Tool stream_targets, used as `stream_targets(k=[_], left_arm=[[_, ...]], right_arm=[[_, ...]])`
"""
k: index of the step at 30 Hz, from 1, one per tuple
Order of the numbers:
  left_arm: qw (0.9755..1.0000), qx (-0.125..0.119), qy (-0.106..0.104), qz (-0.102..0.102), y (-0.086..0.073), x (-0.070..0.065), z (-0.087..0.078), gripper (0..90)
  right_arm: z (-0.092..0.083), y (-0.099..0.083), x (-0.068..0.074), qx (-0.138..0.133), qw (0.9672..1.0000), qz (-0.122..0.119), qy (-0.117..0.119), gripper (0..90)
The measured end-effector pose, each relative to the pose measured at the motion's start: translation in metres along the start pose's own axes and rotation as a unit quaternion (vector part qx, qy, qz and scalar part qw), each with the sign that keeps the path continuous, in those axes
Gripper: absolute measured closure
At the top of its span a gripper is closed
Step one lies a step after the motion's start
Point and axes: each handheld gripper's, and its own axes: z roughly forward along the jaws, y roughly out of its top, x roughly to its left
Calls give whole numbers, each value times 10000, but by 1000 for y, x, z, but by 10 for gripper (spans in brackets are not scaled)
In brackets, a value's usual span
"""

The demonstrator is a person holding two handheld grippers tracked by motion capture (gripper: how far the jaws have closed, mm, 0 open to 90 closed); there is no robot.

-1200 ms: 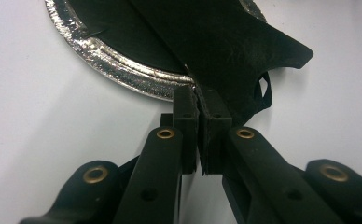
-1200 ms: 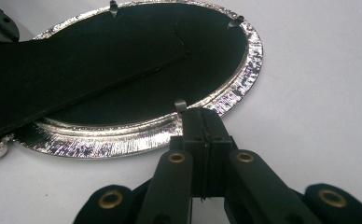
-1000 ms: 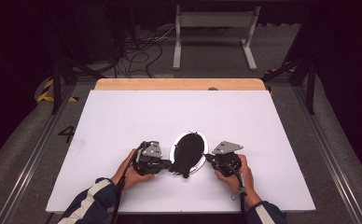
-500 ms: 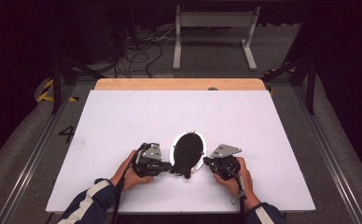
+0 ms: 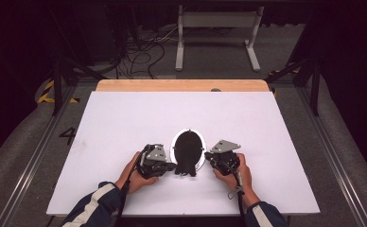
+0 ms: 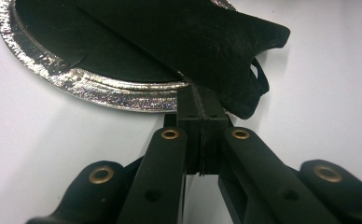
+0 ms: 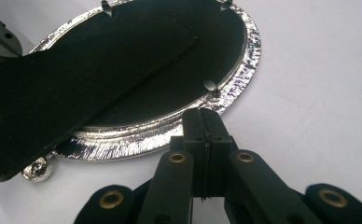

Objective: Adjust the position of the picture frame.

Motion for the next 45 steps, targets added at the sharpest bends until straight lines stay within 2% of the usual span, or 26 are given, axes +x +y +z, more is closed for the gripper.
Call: stream_targets(k=[7, 8, 10, 13, 14, 15, 17, 20, 25, 28, 30, 34, 37, 39, 42, 45], left_arm=[[9999, 46, 106, 112, 2, 0, 1, 899], [9998, 38, 123, 124, 2, -1, 1, 899], [9997, 41, 133, 177, 2, 0, 1, 899], [9999, -43, 117, 74, 2, 2, 3, 899], [9999, -43, 117, 74, 2, 2, 3, 899], [9996, -22, 256, 148, 3, 3, 4, 899], [9995, -37, 259, 171, 4, 4, 5, 900], [9995, -86, 294, 89, 4, 6, 6, 899], [9992, -67, 353, 156, 5, 6, 6, 898], [9992, -70, 370, 125, 4, 5, 5, 892], [9992, -207, 328, 61, 2, 5, -1, 889], [9989, -303, 355, 94, -3, 5, -14, 879], [9977, -403, 496, 207, -9, 1, -29, 869], [9970, -514, 529, 213, -12, 0, -38, 855], [9956, -698, 625, 54, -20, 1, -54, 830], [9949, -690, 734, 41, -31, -1, -66, 792]], right_arm=[[0, 0, 0, -20, 10000, 45, -49, 900], [-2, -1, -1, 8, 10000, 44, 70, 897], [-4, -2, -1, 34, 9999, 45, 153, 892], [-9, -4, -2, 103, 9996, 37, 246, 892], [-10, -5, -2, 121, 9996, 19, 274, 892], [-11, -5, -2, 138, 9995, 21, 288, 892], [-11, -5, -2, 134, 9995, 40, 287, 893], [-11, -5, -1, 129, 9996, 32, 266, 894], [-11, -6, -1, 102, 9996, 103, 253, 894], [-11, -6, 1, 114, 9996, 46, 269, 892], [-13, -7, 1, 132, 9993, 36, 335, 892], [-19, -10, -1, 158, 9988, 85, 445, 880], [-24, -11, -1, 166, 9985, 77, 512, 871], [-28, -12, -1, 180, 9981, 80, 579, 863], [-33, -15, -2, 259, 9982, 35, 546, 852], [-36, -17, -6, 281, 9976, 116, 625, 832]])
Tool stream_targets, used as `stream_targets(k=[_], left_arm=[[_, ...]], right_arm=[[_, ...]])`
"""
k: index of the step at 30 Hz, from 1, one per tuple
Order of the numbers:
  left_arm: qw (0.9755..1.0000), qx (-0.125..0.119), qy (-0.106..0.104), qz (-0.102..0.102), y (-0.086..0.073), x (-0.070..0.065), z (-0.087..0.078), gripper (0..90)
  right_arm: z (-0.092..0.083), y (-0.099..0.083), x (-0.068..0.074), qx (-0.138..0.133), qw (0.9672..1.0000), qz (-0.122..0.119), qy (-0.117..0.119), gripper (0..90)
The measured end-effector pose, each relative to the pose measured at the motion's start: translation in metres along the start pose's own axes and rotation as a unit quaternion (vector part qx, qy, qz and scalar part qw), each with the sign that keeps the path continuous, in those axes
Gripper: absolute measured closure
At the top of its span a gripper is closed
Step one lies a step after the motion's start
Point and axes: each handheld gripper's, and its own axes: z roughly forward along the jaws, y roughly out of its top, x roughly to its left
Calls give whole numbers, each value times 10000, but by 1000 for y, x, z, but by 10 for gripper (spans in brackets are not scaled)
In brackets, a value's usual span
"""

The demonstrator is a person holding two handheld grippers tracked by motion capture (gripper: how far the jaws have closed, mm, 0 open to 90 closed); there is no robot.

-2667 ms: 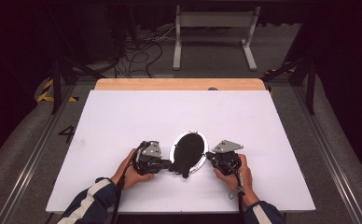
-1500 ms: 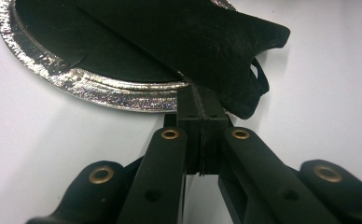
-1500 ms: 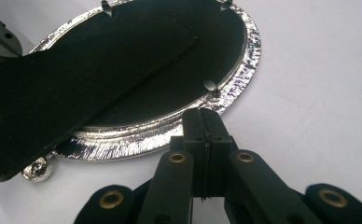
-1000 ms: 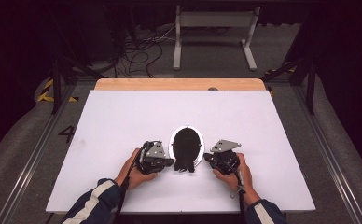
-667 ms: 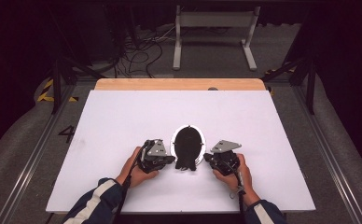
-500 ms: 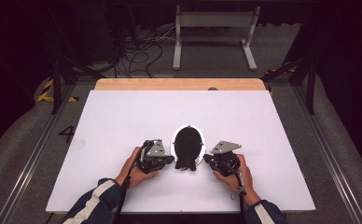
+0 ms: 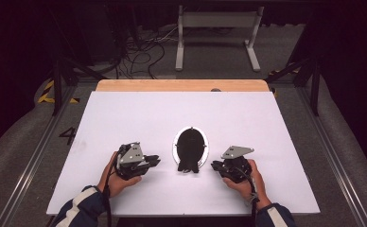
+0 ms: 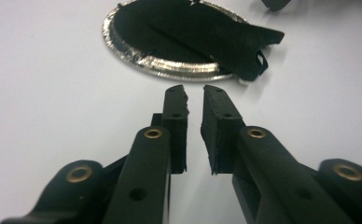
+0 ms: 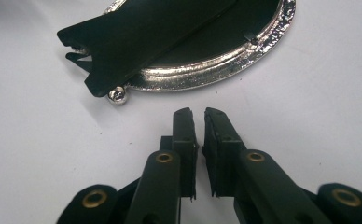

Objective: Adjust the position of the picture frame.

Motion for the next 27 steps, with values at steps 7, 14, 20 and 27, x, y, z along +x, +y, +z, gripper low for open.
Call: stream_targets(k=[7, 14, 20, 27], left_arm=[[9991, -326, 237, -88, -23, 1, -40, 699], [9960, -395, 571, -569, -56, 9, -72, 607], [9932, -299, 793, -800, -69, 9, -78, 453], [9926, -184, 852, -850, -74, 8, -76, 220]], right_arm=[[-9, -1, 0, -80, 9999, 4, 102, 788], [-26, -13, 1, -181, 9998, -81, 53, 757], [-32, -15, 0, -264, 9996, -110, 59, 729], [-22, -8, 7, -127, 9993, -266, 234, 691]])
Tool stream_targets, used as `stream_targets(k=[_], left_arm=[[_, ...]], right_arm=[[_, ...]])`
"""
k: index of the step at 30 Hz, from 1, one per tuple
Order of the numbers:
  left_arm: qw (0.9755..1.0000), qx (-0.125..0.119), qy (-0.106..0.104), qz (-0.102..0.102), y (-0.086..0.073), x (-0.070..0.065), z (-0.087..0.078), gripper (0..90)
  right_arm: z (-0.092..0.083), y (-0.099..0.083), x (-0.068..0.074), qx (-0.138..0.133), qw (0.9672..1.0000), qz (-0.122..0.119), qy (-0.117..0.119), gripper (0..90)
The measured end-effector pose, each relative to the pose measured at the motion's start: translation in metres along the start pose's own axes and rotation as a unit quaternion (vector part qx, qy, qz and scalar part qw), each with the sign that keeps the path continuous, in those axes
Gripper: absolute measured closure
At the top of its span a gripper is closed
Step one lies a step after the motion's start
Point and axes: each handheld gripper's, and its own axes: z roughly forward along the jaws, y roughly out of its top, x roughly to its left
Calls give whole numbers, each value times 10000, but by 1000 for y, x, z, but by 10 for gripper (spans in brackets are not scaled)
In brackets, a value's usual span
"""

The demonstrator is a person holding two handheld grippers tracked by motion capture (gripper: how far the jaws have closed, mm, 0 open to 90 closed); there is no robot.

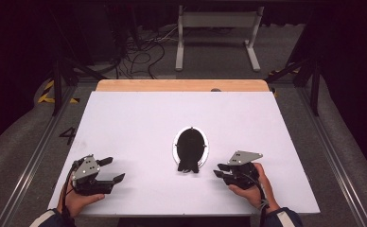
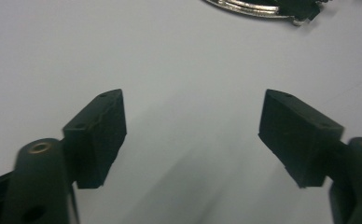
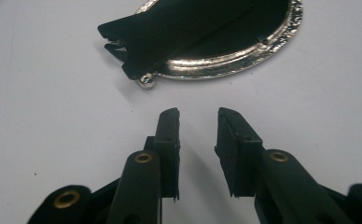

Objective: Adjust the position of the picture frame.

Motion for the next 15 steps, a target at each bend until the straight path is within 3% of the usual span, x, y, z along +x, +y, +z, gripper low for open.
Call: stream_targets(k=[7, 15], left_arm=[[9998, 43, 99, -162, -5, 2, -3, 121], [9998, 170, 76, -105, -6, 1, 0, 117]], right_arm=[[13, 9, 8, 133, 9997, -181, 135, 652], [26, 17, 16, 325, 9989, -246, 244, 630]])
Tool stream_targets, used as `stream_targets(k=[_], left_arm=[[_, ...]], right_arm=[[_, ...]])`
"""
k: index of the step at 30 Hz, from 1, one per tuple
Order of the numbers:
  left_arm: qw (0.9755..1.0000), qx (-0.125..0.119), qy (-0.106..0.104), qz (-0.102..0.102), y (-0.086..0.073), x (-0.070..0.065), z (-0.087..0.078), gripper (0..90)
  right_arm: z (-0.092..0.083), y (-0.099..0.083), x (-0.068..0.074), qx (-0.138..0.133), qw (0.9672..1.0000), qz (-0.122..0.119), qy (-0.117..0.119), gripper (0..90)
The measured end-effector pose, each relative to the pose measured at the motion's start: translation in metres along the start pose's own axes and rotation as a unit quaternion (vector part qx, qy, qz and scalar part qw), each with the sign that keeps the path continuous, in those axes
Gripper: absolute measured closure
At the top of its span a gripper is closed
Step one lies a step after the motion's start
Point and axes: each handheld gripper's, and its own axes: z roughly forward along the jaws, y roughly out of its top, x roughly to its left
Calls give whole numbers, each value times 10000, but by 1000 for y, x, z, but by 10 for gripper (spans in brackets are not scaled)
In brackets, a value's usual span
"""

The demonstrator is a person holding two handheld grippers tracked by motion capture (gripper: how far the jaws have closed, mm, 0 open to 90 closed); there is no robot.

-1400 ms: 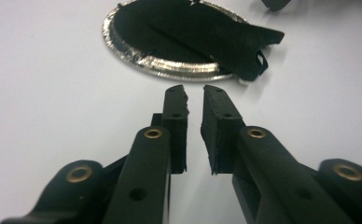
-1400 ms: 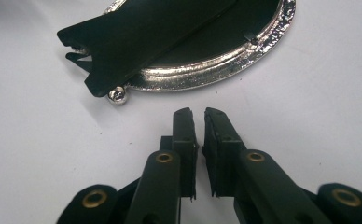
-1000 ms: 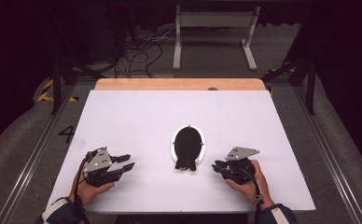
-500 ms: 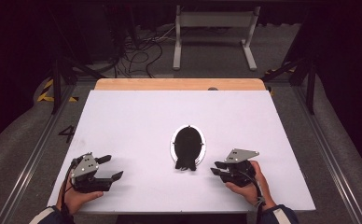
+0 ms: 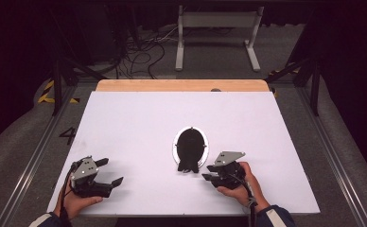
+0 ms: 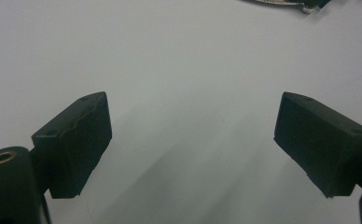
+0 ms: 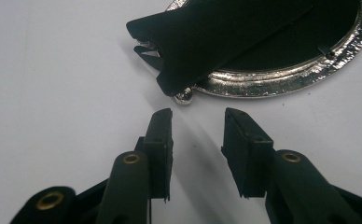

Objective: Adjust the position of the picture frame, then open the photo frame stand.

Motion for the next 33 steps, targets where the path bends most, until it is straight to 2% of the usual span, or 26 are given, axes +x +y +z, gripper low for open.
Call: stream_targets(k=[7, 13, 18, 23, 28, 33], left_arm=[[10000, 13, -44, 19, 1, 1, 2, 117], [9999, 30, -57, 83, 3, 0, 5, 117], [9998, 73, -85, 159, 6, -2, 9, 117], [9998, 111, -99, 166, 7, -3, 11, 117], [9998, 117, -92, 133, 6, -2, 9, 117], [9997, 117, -99, 181, 6, -3, 9, 117]], right_arm=[[14, 8, 5, 134, 9999, 29, 44, 594], [18, 12, 8, 184, 9997, 94, -105, 584], [20, 15, 11, 209, 9995, 44, -222, 591], [19, 15, 8, 215, 9996, 100, -147, 606], [19, 15, 3, 208, 9993, 309, -39, 624], [18, 15, 2, 208, 9991, 367, -70, 634]])
